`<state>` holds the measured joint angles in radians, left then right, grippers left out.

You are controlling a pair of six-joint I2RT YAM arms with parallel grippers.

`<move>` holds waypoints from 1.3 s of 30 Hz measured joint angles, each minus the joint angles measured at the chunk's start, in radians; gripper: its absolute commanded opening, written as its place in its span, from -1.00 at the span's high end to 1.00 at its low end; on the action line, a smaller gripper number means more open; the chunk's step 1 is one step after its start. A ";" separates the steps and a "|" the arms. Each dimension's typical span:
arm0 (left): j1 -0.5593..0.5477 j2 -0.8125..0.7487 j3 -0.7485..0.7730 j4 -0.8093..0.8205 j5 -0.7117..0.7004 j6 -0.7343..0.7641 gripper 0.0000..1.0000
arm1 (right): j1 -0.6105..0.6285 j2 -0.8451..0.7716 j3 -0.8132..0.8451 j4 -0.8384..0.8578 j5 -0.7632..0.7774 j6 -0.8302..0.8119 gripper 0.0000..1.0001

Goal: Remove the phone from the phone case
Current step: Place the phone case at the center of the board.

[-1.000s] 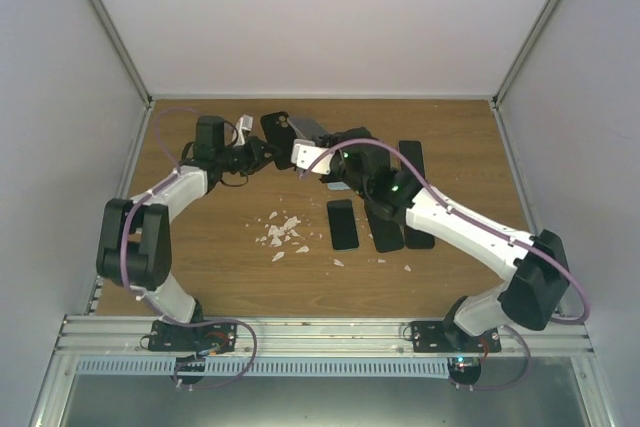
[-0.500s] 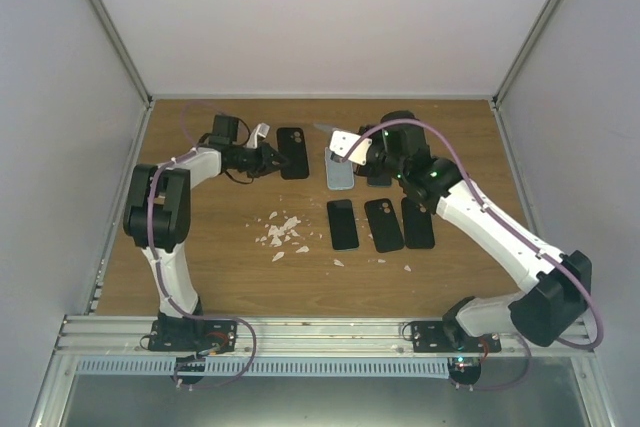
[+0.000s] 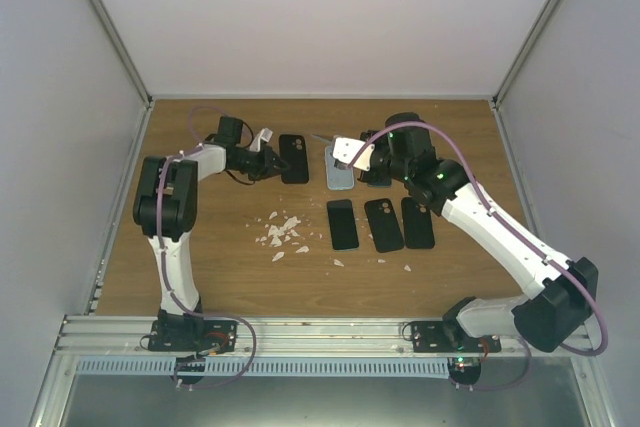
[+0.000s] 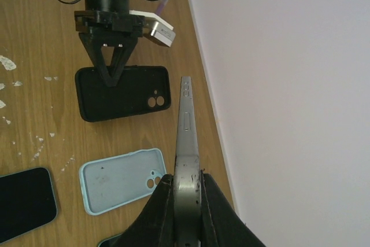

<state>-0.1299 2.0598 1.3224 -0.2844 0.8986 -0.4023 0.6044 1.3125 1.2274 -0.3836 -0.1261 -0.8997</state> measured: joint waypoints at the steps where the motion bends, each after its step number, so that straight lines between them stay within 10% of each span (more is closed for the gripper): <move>1: 0.000 0.006 0.007 -0.001 -0.002 0.003 1.00 | 0.000 0.000 0.000 -0.003 -0.003 0.000 0.99; 8: 0.000 0.053 0.021 -0.026 -0.025 0.015 0.84 | 0.000 0.000 0.000 -0.010 -0.011 0.000 0.99; 23: 0.000 0.028 0.023 -0.055 -0.085 0.050 -0.81 | -0.004 0.000 0.001 -0.024 -0.042 -0.001 0.99; 39: 0.007 -0.363 -0.040 -0.071 -0.078 0.109 -0.98 | -0.010 -0.186 -0.018 -0.067 -0.222 -0.054 0.99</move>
<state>-0.1226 1.6966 1.2823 -0.3557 0.8207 -0.2935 0.5945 1.1263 1.2098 -0.4507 -0.3485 -0.9535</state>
